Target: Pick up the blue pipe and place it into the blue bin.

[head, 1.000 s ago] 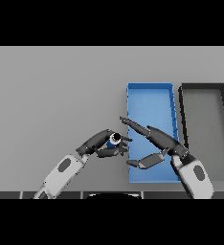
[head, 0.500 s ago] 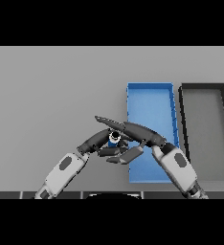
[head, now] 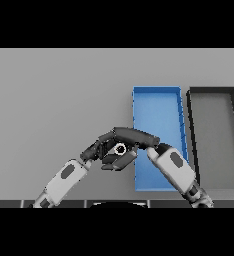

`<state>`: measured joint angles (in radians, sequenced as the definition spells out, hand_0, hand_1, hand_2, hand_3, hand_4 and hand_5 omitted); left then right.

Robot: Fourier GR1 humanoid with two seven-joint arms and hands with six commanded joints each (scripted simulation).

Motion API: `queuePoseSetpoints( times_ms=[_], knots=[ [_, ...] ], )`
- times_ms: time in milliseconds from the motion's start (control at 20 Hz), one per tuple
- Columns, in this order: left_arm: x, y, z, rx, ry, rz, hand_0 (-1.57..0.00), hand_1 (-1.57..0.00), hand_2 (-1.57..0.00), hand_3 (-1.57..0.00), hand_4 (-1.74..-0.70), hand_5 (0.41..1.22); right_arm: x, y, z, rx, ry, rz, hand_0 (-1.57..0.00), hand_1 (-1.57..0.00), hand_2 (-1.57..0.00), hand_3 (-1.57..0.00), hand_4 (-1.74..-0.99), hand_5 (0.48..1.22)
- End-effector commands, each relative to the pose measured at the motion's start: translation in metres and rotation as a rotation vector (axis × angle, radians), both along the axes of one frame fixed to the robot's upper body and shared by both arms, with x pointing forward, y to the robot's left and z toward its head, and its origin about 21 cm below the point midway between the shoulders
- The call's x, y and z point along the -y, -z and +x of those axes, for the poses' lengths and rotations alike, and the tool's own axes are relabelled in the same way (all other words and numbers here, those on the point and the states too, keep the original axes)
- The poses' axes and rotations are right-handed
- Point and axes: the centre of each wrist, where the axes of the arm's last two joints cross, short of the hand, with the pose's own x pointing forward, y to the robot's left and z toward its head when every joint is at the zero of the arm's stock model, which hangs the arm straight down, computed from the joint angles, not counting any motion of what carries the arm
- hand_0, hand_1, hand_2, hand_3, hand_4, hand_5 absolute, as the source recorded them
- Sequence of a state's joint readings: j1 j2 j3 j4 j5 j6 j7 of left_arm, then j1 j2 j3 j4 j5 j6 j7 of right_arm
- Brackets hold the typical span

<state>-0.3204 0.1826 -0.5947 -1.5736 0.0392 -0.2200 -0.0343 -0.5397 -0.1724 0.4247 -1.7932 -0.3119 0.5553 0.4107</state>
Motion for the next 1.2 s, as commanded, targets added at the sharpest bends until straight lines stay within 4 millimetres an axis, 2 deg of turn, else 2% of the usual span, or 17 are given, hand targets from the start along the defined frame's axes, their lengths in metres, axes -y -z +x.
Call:
queuePoseSetpoints(
  times_ms=[0, 100, 150, 200, 300, 450, 550, 600, 650, 750, 800, 900, 1000, 1150],
  knots=[
    [-0.002, -0.001, -0.001, -0.004, 0.0, -0.049, -1.03, -1.01, -0.99, -0.62, -1.66, 1.192, -0.003, 0.002, -0.001, -0.03, -0.011, 0.01, -1.01, -1.02, -1.02, -0.83, -1.541, 0.604],
    [0.004, -0.001, -0.002, -0.047, 0.009, -0.12, -1.22, -1.21, -1.2, -0.52, -1.69, 1.203, -0.003, 0.001, -0.001, -0.05, 0.005, 0.047, -1.21, -1.22, -1.22, -1.1, -1.492, 0.706],
    [0.002, 0.0, 0.0, -0.059, 0.006, -0.148, -1.29, -1.28, -1.27, -0.53, -1.7, 1.206, -0.005, 0.001, 0.0, -0.044, 0.007, 0.063, -1.28, -1.29, -1.29, -1.19, -1.475, 0.809],
    [0.002, 0.002, -0.003, -0.068, 0.01, -0.164, -1.35, -1.34, -1.33, -0.53, -1.71, 1.209, -0.006, 0.004, -0.002, -0.037, 0.004, 0.08, -1.34, -1.35, -1.35, -1.27, -1.464, 0.891],
    [0.001, 0.004, -0.001, -0.061, 0.004, -0.154, -1.43, -1.42, -1.42, -0.59, -1.72, 1.214, -0.003, 0.003, -0.005, 0.0, 0.024, 0.062, -1.42, -1.43, -1.43, -1.38, -1.456, 1.01],
    [0.002, -0.001, 0.001, -0.025, 0.002, -0.124, -1.5, -1.45, -1.49, -0.53, -1.73, 1.217, 0.001, 0.003, -0.006, 0.036, 0.009, 0.088, -1.5, -1.5, -1.5, -1.47, -1.469, 1.113],
    [0.0, 0.004, 0.002, -0.017, 0.019, -0.116, -1.5, -1.36, -1.52, -0.51, -1.73, 1.219, -0.001, 0.008, -0.007, 0.006, 0.003, 0.083, -1.52, -1.52, -1.52, -1.51, -1.473, 1.152],
    [0.0, 0.004, 0.001, -0.006, 0.029, -0.112, -1.43, -1.22, -1.35, -0.53, -1.64, 1.219, -0.005, 0.006, -0.007, -0.009, -0.001, 0.085, -1.53, -1.53, -1.53, -1.52, -1.474, 1.166],
    [-0.002, 0.005, 0.0, 0.007, 0.043, -0.103, -1.41, -1.19, -1.24, -0.52, -1.54, 1.219, -0.002, 0.006, -0.007, -0.003, -0.006, 0.092, -1.54, -1.54, -1.54, -1.53, -1.477, 1.177],
    [-0.005, 0.0, 0.004, -0.005, 0.061, -0.068, -0.98, -0.8, -0.82, -0.33, -1.34, 1.22, -0.003, 0.003, -0.007, 0.023, -0.009, 0.102, -1.55, -1.55, -1.55, -1.54, -1.48, 1.193],
    [-0.008, -0.001, 0.005, -0.008, 0.08, -0.048, -0.78, -0.64, -0.65, -0.27, -1.25, 1.22, -0.007, 0.004, -0.01, 0.023, -0.016, 0.101, -1.56, -1.56, -1.56, -1.55, -1.481, 1.198],
    [-0.008, 0.0, 0.004, -0.019, 0.096, -0.021, -0.5, -0.41, -0.42, -0.17, -1.11, 1.184, -0.004, 0.004, -0.012, 0.019, -0.015, 0.099, -1.56, -1.56, -1.56, -1.56, -1.482, 1.206],
    [-0.011, 0.001, 0.004, 0.015, 0.082, 0.004, -0.32, -0.26, -0.27, -0.11, -0.99, 1.042, -0.004, 0.004, -0.012, 0.005, -0.014, 0.106, -1.56, -1.56, -1.56, -1.56, -1.483, 1.212],
    [-0.012, 0.003, 0.007, -0.003, 0.034, 0.057, -0.16, -0.13, -0.14, -0.05, -0.88, 0.842, -0.005, 0.004, -0.013, 0.002, -0.012, 0.131, -1.57, -1.57, -1.57, -1.57, -1.484, 1.216]
  ],
)
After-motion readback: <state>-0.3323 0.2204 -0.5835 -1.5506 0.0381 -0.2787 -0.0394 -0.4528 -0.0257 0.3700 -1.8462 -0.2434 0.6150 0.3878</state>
